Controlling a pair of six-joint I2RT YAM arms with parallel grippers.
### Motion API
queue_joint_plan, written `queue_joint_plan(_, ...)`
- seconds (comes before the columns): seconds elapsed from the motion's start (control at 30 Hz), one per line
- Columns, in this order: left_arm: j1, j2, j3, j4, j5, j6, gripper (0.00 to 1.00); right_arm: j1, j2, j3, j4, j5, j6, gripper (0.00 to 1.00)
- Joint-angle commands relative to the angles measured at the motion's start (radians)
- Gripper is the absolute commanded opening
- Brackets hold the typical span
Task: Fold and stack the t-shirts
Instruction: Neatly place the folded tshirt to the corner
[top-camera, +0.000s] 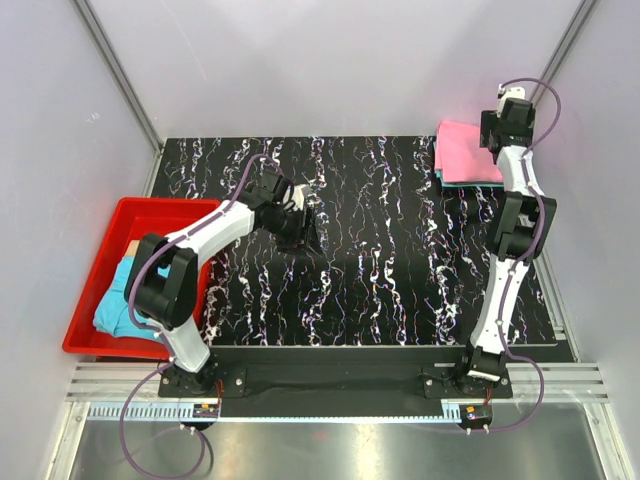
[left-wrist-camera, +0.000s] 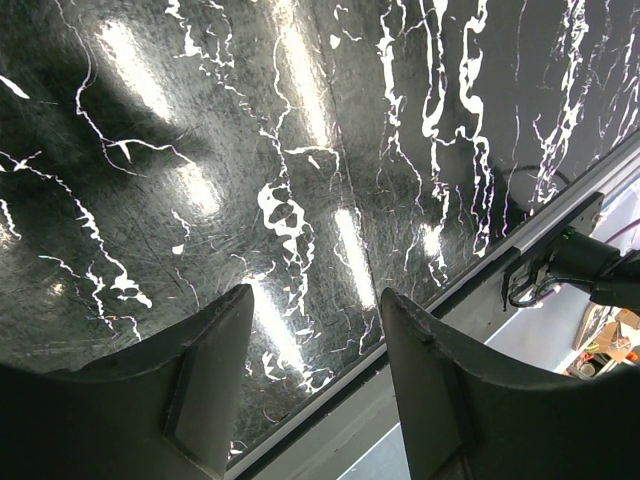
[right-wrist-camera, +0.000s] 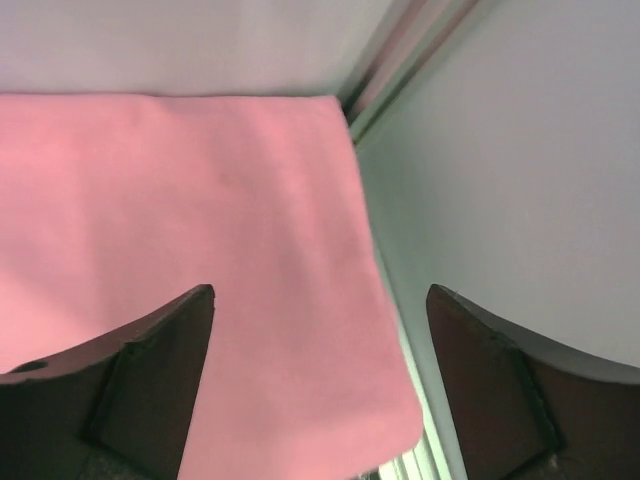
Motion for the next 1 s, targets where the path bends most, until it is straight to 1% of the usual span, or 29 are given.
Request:
queue_joint_plan(0.0,-0.010,-0.065,0.015,0.027,0.032,0.007,0.59,0.033,-0.168,-0.083,0.022,-0.134,0.120,0.86)
queue_joint_plan(0.03,-0.011,-0.070,0.013,0.027,0.027,0.007,0.60,0.036,-0.174,-0.102,0.013,-0.198,0.120,0.75)
queue_joint_plan(0.1,-0.014,-0.078,0.010,0.029,0.026,0.007,0.60,0.038,-0.150,-0.081,-0.043,-0.233,0.144,0.57)
queue_joint_plan(0.13,-0.015,-0.078,0.010,0.027,0.024,0.007,0.60,0.038,-0.138,-0.064,-0.096,-0.289,0.155,0.44)
queue_joint_plan(0.17,-0.016,-0.079,0.010,0.029,0.027,0.005,0.60,0.038,-0.120,-0.043,-0.125,-0.312,0.164,0.39)
queue_joint_plan(0.23,-0.018,-0.081,0.010,0.030,0.033,0.002,0.60,0.038,-0.075,0.013,-0.182,-0.366,0.202,0.33)
queue_joint_plan(0.27,-0.018,-0.081,0.010,0.036,0.036,-0.001,0.60,0.038,-0.061,0.028,-0.232,-0.394,0.218,0.33)
queue_joint_plan(0.33,-0.018,-0.079,0.010,0.041,0.044,-0.007,0.60,0.038,-0.040,0.036,-0.279,-0.467,0.253,0.33)
queue_joint_plan(0.47,-0.019,-0.076,0.004,0.046,0.049,-0.010,0.60,0.038,-0.033,-0.002,-0.334,-0.491,0.294,0.31)
queue_joint_plan(0.53,-0.019,-0.078,-0.002,0.049,0.049,-0.010,0.60,0.038,-0.049,-0.059,-0.346,-0.509,0.304,0.30)
queue_joint_plan(0.6,-0.024,-0.078,-0.002,0.050,0.049,-0.011,0.60,0.041,-0.082,-0.138,-0.336,-0.515,0.305,0.29)
queue_joint_plan(0.7,-0.030,-0.075,-0.004,0.052,0.049,-0.013,0.60,0.045,-0.124,-0.212,-0.310,-0.509,0.298,0.29)
queue_joint_plan(0.83,-0.039,-0.068,-0.005,0.047,0.043,-0.011,0.60,0.045,-0.155,-0.271,-0.314,-0.481,0.292,0.29)
queue_joint_plan(0.97,-0.048,-0.065,-0.005,0.050,0.033,-0.011,0.60,0.045,-0.185,-0.347,-0.274,-0.478,0.295,0.29)
